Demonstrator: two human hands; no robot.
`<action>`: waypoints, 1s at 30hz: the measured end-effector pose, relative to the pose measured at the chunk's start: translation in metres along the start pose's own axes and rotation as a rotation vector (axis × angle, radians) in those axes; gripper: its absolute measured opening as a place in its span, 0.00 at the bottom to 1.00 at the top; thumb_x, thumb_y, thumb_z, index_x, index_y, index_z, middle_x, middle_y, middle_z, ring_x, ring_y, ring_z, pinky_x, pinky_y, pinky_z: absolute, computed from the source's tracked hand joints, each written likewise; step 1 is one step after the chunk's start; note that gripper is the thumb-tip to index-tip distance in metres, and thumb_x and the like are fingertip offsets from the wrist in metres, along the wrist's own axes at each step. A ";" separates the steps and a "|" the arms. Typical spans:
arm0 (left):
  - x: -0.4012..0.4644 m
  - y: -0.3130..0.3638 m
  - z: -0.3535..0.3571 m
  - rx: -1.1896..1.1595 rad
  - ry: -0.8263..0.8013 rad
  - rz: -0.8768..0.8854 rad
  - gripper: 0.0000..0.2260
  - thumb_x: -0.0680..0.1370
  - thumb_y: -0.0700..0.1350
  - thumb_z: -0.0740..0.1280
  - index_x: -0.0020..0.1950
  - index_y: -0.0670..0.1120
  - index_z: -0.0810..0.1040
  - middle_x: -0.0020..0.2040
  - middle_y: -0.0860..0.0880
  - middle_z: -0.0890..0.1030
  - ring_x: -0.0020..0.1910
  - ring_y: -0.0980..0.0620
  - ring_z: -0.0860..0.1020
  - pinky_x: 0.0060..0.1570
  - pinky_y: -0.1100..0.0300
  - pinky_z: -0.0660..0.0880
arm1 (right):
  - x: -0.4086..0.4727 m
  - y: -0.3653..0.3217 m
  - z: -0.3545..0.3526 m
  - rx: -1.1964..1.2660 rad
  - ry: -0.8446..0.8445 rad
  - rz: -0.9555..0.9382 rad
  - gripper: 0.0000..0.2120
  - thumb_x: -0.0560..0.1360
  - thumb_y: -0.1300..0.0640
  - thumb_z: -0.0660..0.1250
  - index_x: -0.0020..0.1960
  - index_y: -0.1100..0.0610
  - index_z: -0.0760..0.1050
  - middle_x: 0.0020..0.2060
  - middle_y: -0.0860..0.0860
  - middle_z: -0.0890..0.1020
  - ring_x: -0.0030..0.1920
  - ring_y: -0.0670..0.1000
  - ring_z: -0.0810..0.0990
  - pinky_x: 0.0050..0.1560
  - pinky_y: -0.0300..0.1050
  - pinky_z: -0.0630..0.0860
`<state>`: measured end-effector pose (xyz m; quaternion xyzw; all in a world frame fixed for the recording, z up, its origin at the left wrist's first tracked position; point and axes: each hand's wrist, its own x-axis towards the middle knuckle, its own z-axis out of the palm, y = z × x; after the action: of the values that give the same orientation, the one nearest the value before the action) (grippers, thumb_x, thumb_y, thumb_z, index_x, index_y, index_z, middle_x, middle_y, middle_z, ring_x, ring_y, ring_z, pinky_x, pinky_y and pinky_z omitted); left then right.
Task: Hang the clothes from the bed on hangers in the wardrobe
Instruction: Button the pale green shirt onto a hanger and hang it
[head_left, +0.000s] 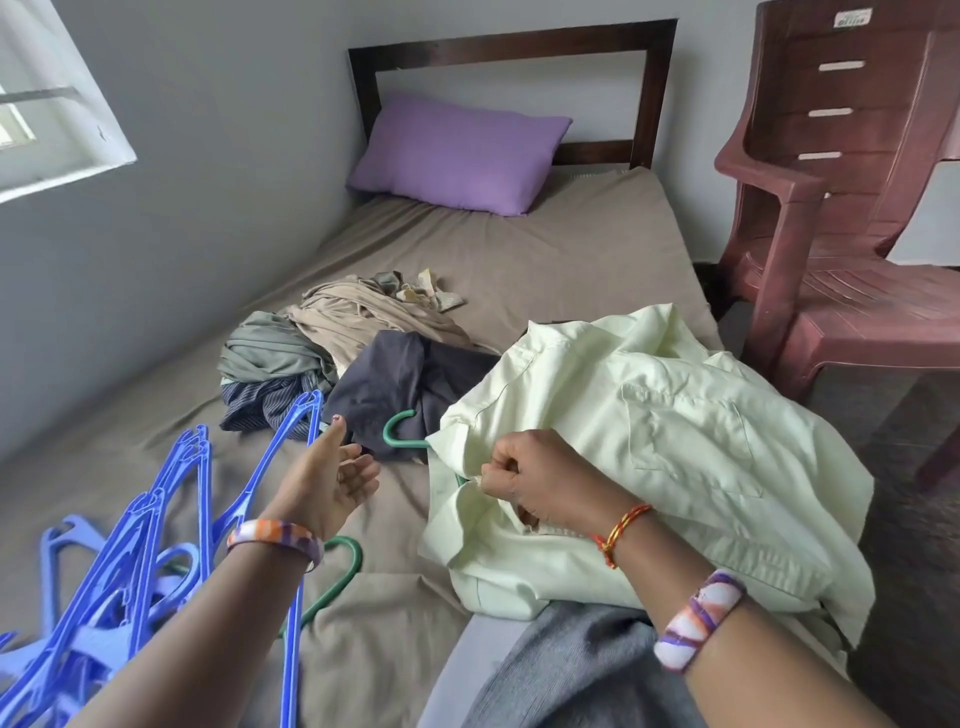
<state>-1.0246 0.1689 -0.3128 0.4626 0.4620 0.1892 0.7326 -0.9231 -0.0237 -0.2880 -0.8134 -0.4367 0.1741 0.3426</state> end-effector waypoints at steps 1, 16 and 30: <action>0.003 0.005 0.001 -0.001 -0.022 -0.050 0.19 0.80 0.56 0.57 0.47 0.39 0.70 0.40 0.42 0.72 0.38 0.48 0.73 0.40 0.57 0.71 | 0.000 -0.001 -0.005 0.036 -0.012 0.026 0.16 0.73 0.59 0.65 0.30 0.64 0.66 0.27 0.53 0.70 0.30 0.48 0.69 0.31 0.41 0.67; 0.030 0.053 0.051 -0.008 -0.131 -0.169 0.26 0.74 0.65 0.60 0.41 0.40 0.75 0.29 0.45 0.78 0.20 0.56 0.71 0.21 0.72 0.66 | 0.010 0.047 -0.054 0.074 0.332 -0.106 0.13 0.76 0.55 0.61 0.34 0.57 0.67 0.27 0.46 0.70 0.32 0.49 0.70 0.35 0.49 0.70; -0.045 0.196 0.300 0.024 -0.105 0.332 0.21 0.82 0.51 0.57 0.30 0.45 0.69 0.19 0.54 0.62 0.17 0.59 0.58 0.18 0.70 0.56 | 0.027 0.090 -0.202 0.421 0.360 -0.133 0.10 0.79 0.56 0.59 0.39 0.56 0.70 0.27 0.44 0.71 0.28 0.44 0.70 0.31 0.45 0.70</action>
<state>-0.7620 0.0843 -0.0791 0.5504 0.3427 0.2779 0.7088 -0.7366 -0.1177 -0.2091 -0.7117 -0.3752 0.0910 0.5868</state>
